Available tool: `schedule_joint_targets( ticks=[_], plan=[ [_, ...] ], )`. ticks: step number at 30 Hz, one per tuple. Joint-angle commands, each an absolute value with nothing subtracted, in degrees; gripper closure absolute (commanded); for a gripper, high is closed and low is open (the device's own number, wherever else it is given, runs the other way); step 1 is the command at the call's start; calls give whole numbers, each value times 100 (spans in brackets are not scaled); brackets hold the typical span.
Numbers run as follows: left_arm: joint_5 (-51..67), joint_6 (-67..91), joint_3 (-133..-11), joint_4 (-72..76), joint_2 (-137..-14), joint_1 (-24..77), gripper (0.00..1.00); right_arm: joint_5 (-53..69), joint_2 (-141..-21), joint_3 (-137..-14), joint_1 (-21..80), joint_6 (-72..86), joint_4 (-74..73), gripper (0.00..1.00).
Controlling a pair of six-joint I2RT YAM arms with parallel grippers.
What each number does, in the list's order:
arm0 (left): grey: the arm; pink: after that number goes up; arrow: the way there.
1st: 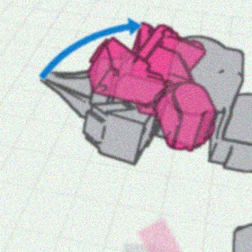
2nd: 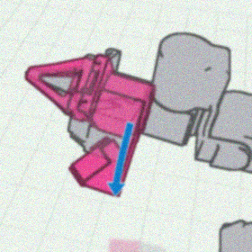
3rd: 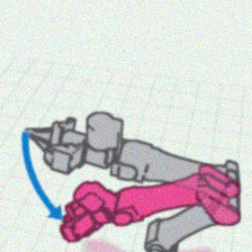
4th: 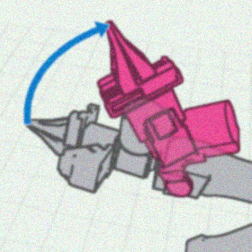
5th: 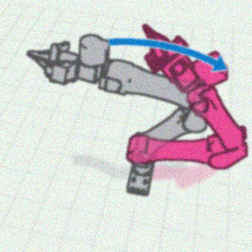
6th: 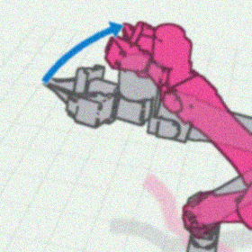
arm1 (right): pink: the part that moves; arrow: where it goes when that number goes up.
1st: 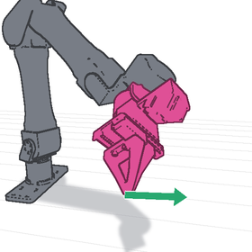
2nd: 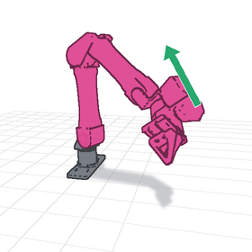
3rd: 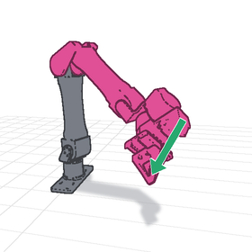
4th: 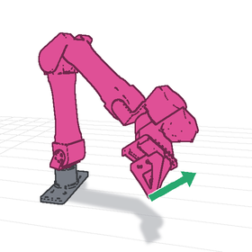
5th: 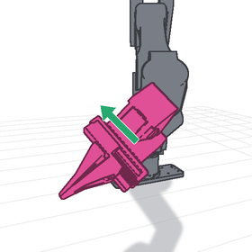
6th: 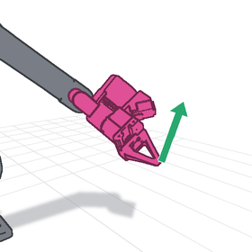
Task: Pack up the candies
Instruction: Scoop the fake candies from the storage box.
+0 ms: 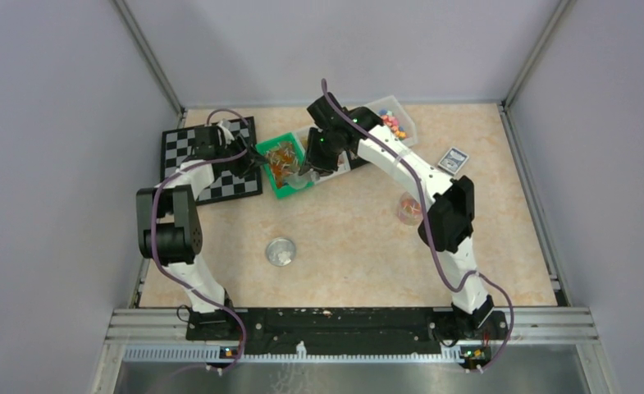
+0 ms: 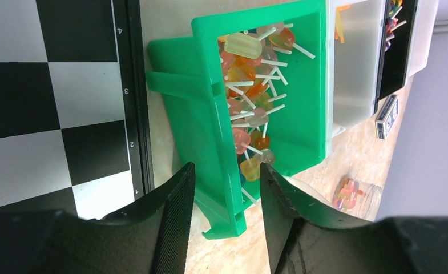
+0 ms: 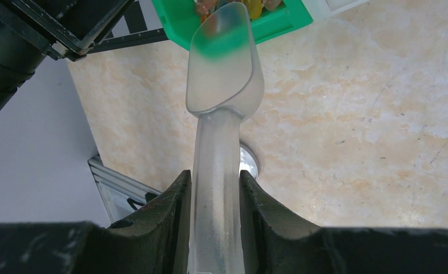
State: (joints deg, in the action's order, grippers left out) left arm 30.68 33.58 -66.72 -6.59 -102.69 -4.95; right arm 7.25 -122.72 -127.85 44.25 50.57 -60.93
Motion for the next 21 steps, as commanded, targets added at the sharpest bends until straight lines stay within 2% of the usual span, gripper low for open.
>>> schedule_joint_targets(
  ticks=[1, 6, 21],
  plan=[
    [3243, 3383, -6786, -433, -10365, -527, 51, 714, -12517, -13295, 4517, 5054, -6041, 100],
    [3218, 3382, -6744, -424, -10392, -535, 56, 677, -12721, -13515, 4518, 5046, -6139, 100],
    [3530, 3392, -6734, -414, -10701, -519, 59, 784, -13418, -13922, 4509, 5111, -5983, 100]
  ],
)
